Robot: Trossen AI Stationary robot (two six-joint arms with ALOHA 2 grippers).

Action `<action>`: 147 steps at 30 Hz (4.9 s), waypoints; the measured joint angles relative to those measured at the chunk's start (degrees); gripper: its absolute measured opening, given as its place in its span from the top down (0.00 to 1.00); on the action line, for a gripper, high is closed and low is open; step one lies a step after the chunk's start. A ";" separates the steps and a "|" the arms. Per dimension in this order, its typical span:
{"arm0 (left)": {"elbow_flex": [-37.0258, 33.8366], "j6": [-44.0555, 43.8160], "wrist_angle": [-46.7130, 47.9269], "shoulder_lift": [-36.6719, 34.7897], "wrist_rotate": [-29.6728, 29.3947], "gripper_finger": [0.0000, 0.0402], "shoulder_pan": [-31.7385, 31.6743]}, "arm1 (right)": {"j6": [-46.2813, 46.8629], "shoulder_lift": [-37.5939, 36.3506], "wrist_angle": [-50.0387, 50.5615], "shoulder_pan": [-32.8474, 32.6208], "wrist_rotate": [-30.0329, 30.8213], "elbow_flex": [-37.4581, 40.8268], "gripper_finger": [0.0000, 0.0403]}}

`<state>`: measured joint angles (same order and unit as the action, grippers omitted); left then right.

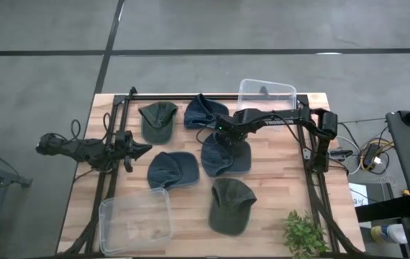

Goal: Pick & Place hat
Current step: Put the bottom right blue cap into the top transparent bin

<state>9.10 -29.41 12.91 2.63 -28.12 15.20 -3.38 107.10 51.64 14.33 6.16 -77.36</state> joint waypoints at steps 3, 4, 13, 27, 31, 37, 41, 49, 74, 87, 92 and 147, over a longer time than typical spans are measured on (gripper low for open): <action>0.00 0.00 -0.01 0.00 -0.01 1.00 0.00 | 0.63 -0.01 -0.01 -0.26 -0.44 0.47 0.59; 0.00 0.00 -0.01 0.00 -0.02 1.00 -0.01 | 0.90 -0.01 0.04 -0.37 -0.51 0.64 0.60; 0.00 0.02 -0.02 -0.02 0.00 1.00 0.00 | 4.76 -0.10 0.08 -1.73 -0.81 2.09 0.82; 0.00 0.07 -0.03 -0.01 -0.02 1.00 -0.01 | 11.41 -1.55 5.23 -2.59 0.17 -1.27 0.97; 0.00 0.07 -0.04 -0.02 -0.02 1.00 0.00 | 12.42 -2.80 11.89 -3.96 0.27 -6.28 0.97; 0.00 0.07 -0.78 -0.02 -0.02 1.00 0.00 | 12.48 -4.65 25.41 -7.15 0.18 -18.69 0.97; 0.00 0.47 -1.61 -0.04 -0.02 1.00 -0.02 | 12.03 -6.06 30.96 -8.99 -0.32 -27.22 0.97; 0.00 0.48 -1.80 -0.02 0.00 1.00 -0.02 | 11.56 -12.71 31.94 -8.35 -12.95 -37.28 0.97; 0.00 -0.65 -1.79 -0.02 0.01 1.00 -0.02 | 15.55 -31.33 -6.08 -4.96 -61.88 -36.68 0.97; 0.00 -1.08 -1.74 0.00 0.01 1.00 0.00 | 10.05 -30.42 -14.53 -5.32 -69.69 -35.52 0.97; 0.00 -1.09 -1.75 0.00 0.01 1.00 0.00 | 12.95 -30.28 -14.51 -5.33 -66.72 -32.95 0.97; 0.00 -1.80 -1.75 0.00 0.00 1.00 -0.02 | 1.44 -30.13 6.27 -25.62 65.87 -9.27 0.97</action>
<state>9.10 -31.20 11.16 2.63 -28.12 15.19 -1.93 76.97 57.91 -11.29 72.03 -86.64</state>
